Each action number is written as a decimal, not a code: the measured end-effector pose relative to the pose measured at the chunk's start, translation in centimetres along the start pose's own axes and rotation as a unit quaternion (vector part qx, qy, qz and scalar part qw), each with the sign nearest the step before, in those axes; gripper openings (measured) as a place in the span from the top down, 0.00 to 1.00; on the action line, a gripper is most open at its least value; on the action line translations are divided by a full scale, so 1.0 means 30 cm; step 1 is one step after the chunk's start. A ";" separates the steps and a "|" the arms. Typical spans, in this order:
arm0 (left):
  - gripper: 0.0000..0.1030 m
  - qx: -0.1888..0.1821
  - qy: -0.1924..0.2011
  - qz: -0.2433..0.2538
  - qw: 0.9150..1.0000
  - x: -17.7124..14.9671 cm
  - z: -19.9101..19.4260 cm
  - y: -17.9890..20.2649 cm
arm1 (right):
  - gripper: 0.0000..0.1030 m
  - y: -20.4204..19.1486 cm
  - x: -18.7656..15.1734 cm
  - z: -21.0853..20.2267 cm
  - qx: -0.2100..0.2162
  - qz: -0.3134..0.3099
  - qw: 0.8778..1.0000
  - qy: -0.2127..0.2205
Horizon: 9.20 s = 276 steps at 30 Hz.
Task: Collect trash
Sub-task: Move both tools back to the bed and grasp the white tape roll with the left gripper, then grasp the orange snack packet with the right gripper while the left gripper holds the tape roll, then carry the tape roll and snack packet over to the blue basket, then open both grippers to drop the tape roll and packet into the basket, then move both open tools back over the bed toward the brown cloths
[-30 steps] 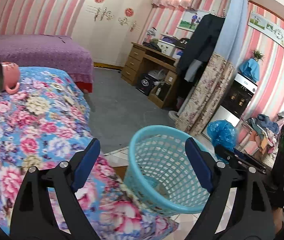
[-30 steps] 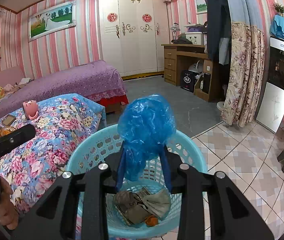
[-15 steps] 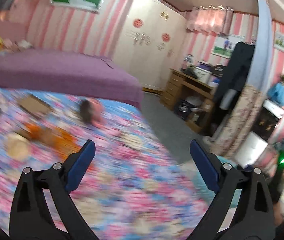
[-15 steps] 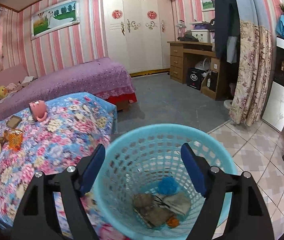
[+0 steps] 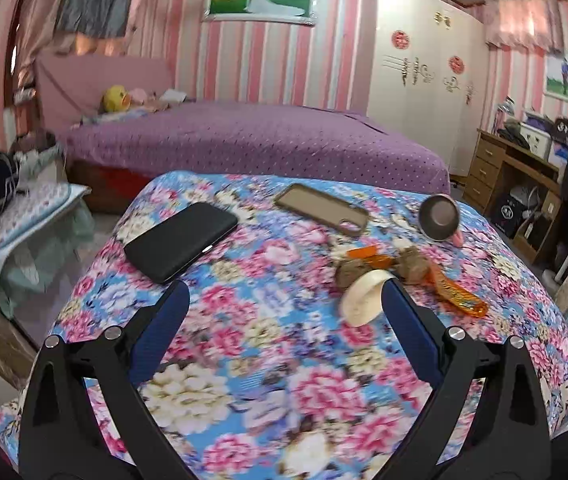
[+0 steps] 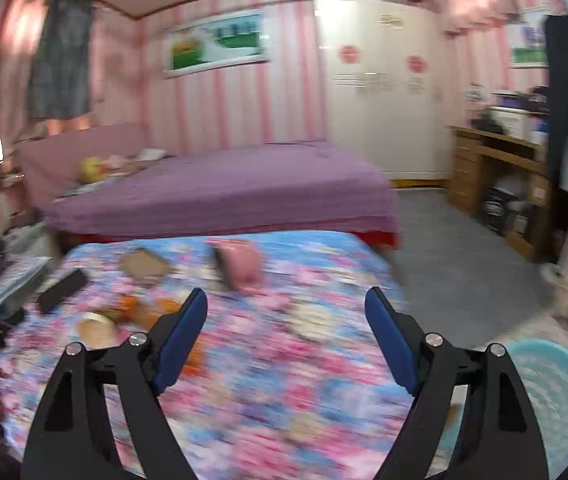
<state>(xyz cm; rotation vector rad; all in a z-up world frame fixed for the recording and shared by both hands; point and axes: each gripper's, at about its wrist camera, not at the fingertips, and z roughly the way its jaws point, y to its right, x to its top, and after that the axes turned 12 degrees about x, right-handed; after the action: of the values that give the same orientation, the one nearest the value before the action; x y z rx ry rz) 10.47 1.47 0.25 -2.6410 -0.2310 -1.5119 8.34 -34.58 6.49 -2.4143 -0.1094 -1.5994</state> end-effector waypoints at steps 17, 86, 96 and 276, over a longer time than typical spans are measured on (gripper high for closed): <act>0.09 -0.040 -0.050 0.026 0.998 -0.044 0.168 0.174 | 0.22 -0.161 -0.191 0.255 0.035 -0.004 0.998 -0.057; 0.88 -0.034 -0.049 -0.009 0.998 -0.034 0.137 0.015 | 0.97 -0.221 -0.215 0.521 0.086 -0.014 0.982 -0.167; 0.88 -0.039 -0.027 -0.013 0.999 -0.042 0.070 0.024 | 0.97 -0.241 -0.188 0.316 0.106 -0.048 0.988 -0.103; 0.40 -0.211 -0.057 -0.069 0.973 -0.027 -0.066 0.630 | 0.25 0.485 -0.170 -0.392 -0.145 0.057 0.987 -0.043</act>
<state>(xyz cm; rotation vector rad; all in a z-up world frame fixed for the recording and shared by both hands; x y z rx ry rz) 11.71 -17.52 0.50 -3.1067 -0.1114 -1.6055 -1.38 -51.14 3.85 -2.6490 0.2600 -1.5527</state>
